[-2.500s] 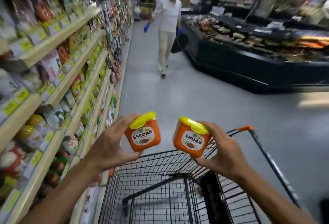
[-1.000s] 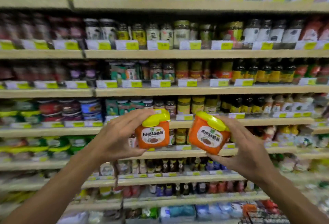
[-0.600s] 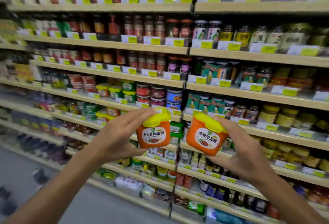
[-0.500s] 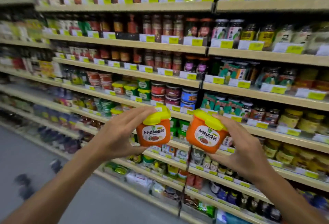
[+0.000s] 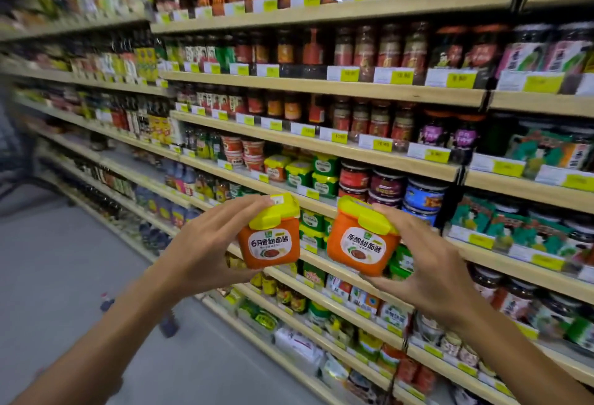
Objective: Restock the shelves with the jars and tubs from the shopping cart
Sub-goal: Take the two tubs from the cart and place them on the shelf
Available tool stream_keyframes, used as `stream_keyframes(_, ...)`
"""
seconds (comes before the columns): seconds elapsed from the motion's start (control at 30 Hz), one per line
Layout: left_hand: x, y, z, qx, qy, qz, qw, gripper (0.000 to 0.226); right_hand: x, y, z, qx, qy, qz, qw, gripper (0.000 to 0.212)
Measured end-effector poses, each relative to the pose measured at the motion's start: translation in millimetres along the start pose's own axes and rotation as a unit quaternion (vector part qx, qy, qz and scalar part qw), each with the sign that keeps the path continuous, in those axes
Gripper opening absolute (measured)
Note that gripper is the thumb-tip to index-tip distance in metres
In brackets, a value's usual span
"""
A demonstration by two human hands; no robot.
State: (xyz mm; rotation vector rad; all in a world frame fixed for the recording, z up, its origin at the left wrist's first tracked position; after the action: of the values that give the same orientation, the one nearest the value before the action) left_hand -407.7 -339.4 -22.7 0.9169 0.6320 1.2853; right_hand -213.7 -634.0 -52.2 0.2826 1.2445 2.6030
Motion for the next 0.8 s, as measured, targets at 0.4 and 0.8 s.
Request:
stream_keyframes(0.4, 131, -40, 61, 0.032, 0.033, 0.054, 0.997, 0.102, -74, -107, 137, 0.004, 0.043, 0.051, 0.998, 0.093)
stream_keyframes(0.8, 270, -94, 60, 0.024, 0.02, 0.027, 0.999, 0.1, -89, -206, 228, 0.02, 0.027, 0.017, 0.999, 0.104)
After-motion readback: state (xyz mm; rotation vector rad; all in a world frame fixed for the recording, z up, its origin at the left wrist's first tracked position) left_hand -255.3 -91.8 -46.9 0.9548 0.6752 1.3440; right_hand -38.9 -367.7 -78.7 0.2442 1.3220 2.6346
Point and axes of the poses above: each hand's wrist, its own z-axis towards the middle knuckle, its own y-axis out of the back of the hand, x = y × z, the point moved 1 cm from there along z, towards the middle knuckle, and after that the axes turned 9 degrees about x, right-handed, at the moved point
